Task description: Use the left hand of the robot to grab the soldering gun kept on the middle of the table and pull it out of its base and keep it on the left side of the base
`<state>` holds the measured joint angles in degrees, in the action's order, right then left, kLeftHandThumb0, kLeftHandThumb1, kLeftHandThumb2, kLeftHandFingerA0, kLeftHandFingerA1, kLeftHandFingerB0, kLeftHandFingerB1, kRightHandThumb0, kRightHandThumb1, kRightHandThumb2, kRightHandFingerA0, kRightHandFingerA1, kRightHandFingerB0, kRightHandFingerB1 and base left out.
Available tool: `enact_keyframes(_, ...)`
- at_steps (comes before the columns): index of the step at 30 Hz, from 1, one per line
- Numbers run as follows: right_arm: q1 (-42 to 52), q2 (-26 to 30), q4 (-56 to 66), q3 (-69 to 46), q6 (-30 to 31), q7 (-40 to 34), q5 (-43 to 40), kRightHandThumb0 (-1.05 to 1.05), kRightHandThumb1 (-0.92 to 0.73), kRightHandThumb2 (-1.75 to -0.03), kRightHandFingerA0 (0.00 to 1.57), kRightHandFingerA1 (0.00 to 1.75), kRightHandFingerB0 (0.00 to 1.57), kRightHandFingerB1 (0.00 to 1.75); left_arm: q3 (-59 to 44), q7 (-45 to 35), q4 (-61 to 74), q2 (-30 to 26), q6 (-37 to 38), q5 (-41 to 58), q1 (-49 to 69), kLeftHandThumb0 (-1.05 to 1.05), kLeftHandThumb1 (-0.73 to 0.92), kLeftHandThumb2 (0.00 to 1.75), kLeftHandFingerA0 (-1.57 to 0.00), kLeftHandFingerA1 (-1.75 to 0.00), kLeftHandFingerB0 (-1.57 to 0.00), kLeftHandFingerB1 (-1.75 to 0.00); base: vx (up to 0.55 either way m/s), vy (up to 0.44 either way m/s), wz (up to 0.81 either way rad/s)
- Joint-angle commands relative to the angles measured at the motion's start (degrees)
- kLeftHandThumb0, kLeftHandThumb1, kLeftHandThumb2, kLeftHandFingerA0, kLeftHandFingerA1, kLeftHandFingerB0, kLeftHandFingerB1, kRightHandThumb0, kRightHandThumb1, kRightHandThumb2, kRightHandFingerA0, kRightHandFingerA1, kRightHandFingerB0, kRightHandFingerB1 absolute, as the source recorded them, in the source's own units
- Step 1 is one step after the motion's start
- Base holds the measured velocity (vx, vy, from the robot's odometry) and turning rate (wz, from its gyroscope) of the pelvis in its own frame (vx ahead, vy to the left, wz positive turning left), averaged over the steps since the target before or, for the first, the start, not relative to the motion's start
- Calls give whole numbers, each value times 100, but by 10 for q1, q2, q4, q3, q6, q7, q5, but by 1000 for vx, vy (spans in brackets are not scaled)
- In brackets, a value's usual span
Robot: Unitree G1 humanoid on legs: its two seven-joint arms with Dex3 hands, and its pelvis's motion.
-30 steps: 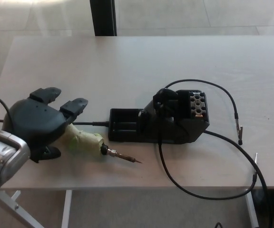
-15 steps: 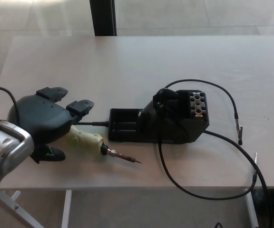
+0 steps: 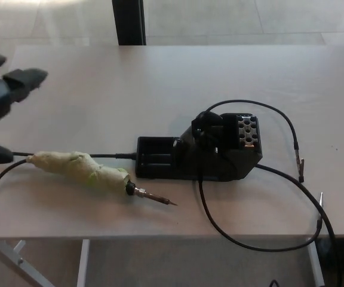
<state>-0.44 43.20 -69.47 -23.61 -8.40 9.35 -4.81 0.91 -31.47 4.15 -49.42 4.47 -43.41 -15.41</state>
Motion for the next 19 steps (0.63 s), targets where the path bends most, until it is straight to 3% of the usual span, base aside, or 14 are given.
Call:
enact_keyframes(1, -1, 12, 2, -11, 8, 12, -19, -105, -55, -90, 60, 64, 37, 39, -426, -222, 3, -59, -120, 197, 203, -80, 71, 61, 0, 0, 0, 0, 0, 0, 0)
enact_keyframes(5, -2, 12, 0, -14, 3, 12, -20, -105, -56, -91, 63, 67, 38, 40, -465, -209, -6, -25, -141, 204, 248, -77, 70, 61, 0, 0, 0, 0, 0, 0, 0)
enact_keyframes(6, -4, 10, 0, -12, 8, 15, -20, -105, -56, -90, 61, 65, 37, 39, -427, -143, -85, -2, -96, 176, 328, -97, 60, 94, 0, -34, 0, -19, 0, 0, 0)
enact_keyframes(11, 1, 5, 3, -13, 8, 10, -21, -105, -57, -92, 62, 66, 39, 39, -365, -36, -214, 40, -83, 174, 339, -89, 56, 94, 0, -41, 0, -25, 0, 0, 0)
enact_keyframes(12, 2, 6, 3, -14, 9, 12, -22, -105, -57, -91, 63, 65, 39, 39, -384, 51, -257, 109, -148, 187, 295, -70, 65, 61, 0, -65, -1, -48, 0, 0, 0)
enact_keyframes(13, 2, 6, 1, -14, 10, 13, -22, -105, -56, -92, 59, 64, 39, 39, -411, 129, -315, 174, -179, 220, 252, -63, 66, 69, 0, -63, -2, -45, 0, 0, 0)
enact_keyframes(14, 4, 2, 1, -13, 11, 13, -22, -105, -56, -92, 59, 64, 39, 38, -433, 128, -355, 185, -188, 253, 229, -54, 68, 60, 0, -57, 0, -35, 0, 0, 0)
enact_keyframes(15, 6, -1, 1, -12, 10, 12, -21, -105, -56, -91, 61, 66, 39, 38, -467, 121, -441, 199, -211, 306, 184, -56, 71, 63, 0, -78, -27, -69, 0, 0, 8)
enact_keyframes(16, 8, -1, 1, -12, 10, 12, -21, -105, -56, -91, 61, 66, 39, 38, -478, 118, -472, 202, -219, 321, 167, -56, 71, 63, 0, -78, -27, -69, 0, 0, 0)
enact_keyframes(17, 11, -2, 0, -11, 7, 12, -20, -105, -56, -92, 61, 65, 39, 39, -490, 154, -490, 225, -219, 329, 153, -53, 51, 95, 0, -60, -34, -68, 0, 0, 6)
enact_keyframes(19, 13, -3, -1, -11, 5, 12, -19, -105, -56, -92, 61, 65, 39, 39, -496, 170, -500, 234, -218, 332, 146, -53, 51, 95, 0, -60, -34, -68, 0, 0, 0)
